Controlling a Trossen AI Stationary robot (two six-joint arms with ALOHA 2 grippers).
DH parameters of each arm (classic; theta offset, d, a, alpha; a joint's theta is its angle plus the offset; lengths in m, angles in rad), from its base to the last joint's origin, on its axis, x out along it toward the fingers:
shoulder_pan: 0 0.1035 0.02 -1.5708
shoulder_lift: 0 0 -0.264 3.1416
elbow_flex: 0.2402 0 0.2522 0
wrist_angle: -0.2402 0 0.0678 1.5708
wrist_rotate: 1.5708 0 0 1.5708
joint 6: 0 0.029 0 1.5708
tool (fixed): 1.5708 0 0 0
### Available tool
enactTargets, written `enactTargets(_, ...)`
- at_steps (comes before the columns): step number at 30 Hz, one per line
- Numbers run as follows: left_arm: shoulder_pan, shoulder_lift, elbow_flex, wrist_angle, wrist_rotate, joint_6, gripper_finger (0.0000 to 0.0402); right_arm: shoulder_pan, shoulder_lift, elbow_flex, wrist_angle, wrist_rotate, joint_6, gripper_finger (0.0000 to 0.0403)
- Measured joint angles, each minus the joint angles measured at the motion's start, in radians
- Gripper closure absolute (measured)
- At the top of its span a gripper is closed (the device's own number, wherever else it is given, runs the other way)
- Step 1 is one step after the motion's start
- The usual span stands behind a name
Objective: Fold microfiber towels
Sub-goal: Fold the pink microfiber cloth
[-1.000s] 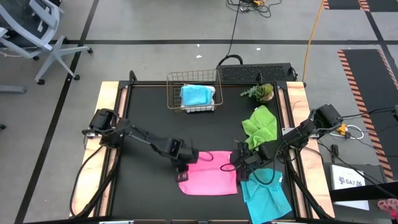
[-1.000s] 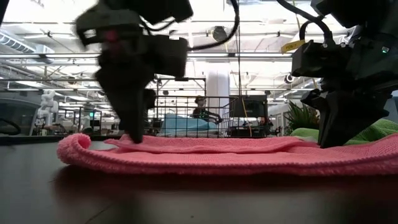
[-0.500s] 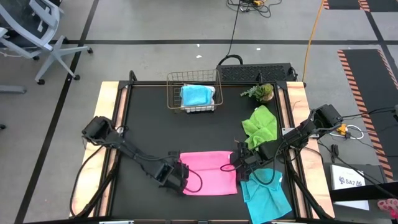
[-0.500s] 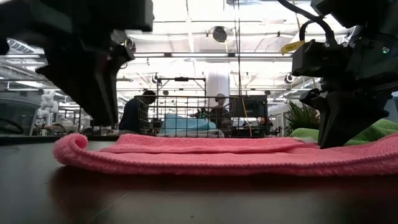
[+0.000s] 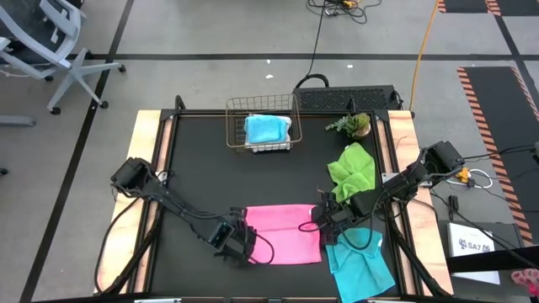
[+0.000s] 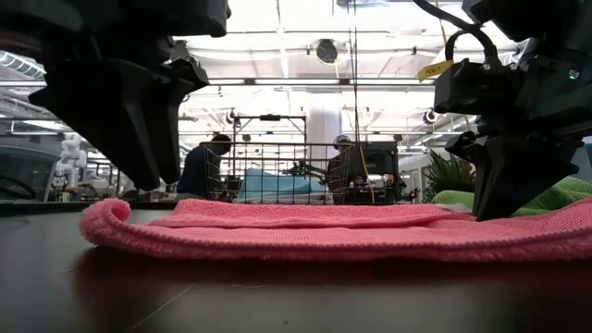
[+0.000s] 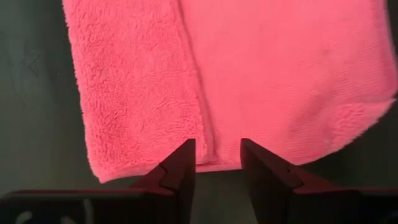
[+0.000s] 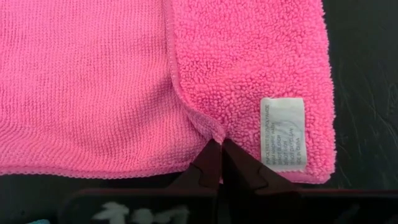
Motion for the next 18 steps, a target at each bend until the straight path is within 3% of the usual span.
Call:
enactTargets(6,0.004,0.0,-0.029,-0.003,-0.003,0.001,0.0249,0.0,0.0,0.0,0.0,0.0,0.0,0.0403)
enactTargets(18,0.04,0.0,-0.032,0.014,-0.017,0.048,0.0247,0.0,0.0,0.0,0.001,0.0,0.0,0.0403)
